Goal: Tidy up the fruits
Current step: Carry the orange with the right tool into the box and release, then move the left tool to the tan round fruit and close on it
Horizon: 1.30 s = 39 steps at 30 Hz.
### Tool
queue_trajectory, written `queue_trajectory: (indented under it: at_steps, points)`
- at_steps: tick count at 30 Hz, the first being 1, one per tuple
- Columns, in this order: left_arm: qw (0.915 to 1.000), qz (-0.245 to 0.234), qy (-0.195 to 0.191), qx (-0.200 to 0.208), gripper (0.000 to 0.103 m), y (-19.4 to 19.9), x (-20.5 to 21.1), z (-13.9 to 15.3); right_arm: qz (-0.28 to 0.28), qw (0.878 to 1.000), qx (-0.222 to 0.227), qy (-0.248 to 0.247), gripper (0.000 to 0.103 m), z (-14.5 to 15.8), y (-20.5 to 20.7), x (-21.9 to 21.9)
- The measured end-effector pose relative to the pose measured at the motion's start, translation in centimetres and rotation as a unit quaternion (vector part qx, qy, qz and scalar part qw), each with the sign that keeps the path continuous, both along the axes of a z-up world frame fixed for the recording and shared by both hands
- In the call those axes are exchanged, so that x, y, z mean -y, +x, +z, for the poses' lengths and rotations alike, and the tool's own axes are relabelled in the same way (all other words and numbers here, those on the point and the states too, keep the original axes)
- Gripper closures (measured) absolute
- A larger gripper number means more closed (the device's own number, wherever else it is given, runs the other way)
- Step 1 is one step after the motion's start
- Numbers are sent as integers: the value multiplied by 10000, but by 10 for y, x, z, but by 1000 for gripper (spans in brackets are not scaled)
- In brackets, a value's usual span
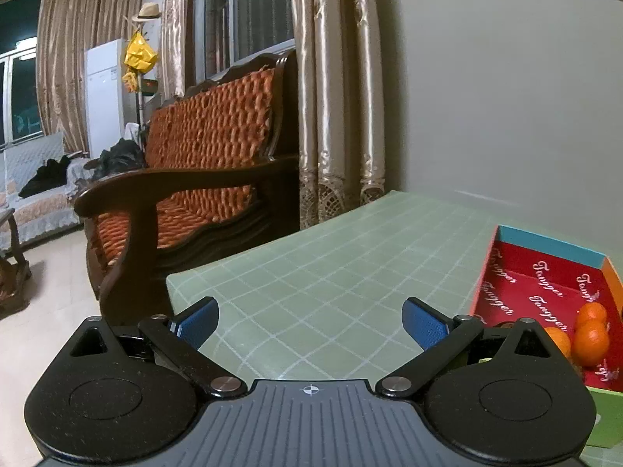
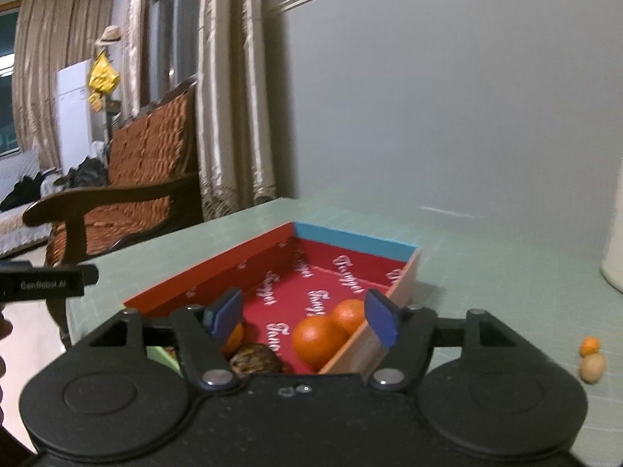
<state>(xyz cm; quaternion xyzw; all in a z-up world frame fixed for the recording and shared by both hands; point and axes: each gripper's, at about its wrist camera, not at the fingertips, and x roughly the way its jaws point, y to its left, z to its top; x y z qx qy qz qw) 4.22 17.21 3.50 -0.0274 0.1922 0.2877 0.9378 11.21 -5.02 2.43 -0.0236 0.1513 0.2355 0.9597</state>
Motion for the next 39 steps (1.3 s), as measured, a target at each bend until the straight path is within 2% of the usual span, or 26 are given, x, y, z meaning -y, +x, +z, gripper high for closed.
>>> queue_trajectory:
  at_steps: [7,11,14,18,21,26,30,35,36,39]
  points:
    - [9999,-167,14,11,3,3,15,2,-505,9986,129,108,24,4,-8,25]
    - [9987,-489,122,110,3,6,38,7,-1010,9946,225,110,19,3,-18,46]
    - [9958,-825,334,207,3,8,67,13,-1604,9864,341,117,14,1,-27,69]
    - [9891,-1376,459,248,3,11,108,19,-2368,9704,399,240,12,0,-39,110]
    - [9818,-1814,507,225,3,14,145,21,-2904,9553,461,300,12,0,-48,140]
    - [9626,-2641,592,60,3,27,210,15,-3793,9228,521,428,11,-4,-67,192]
    - [9420,-3283,671,-171,3,42,264,7,-4211,9040,503,539,11,-9,-80,225]
    - [9252,-3707,722,-379,4,63,320,-2,-4637,8825,558,557,11,-17,-99,258]
    - [9224,-3770,726,-422,5,66,330,-5,-4719,8780,577,558,11,-18,-103,264]
    - [9143,-3946,698,-586,21,78,349,-11,-4900,8677,598,593,11,-22,-110,281]
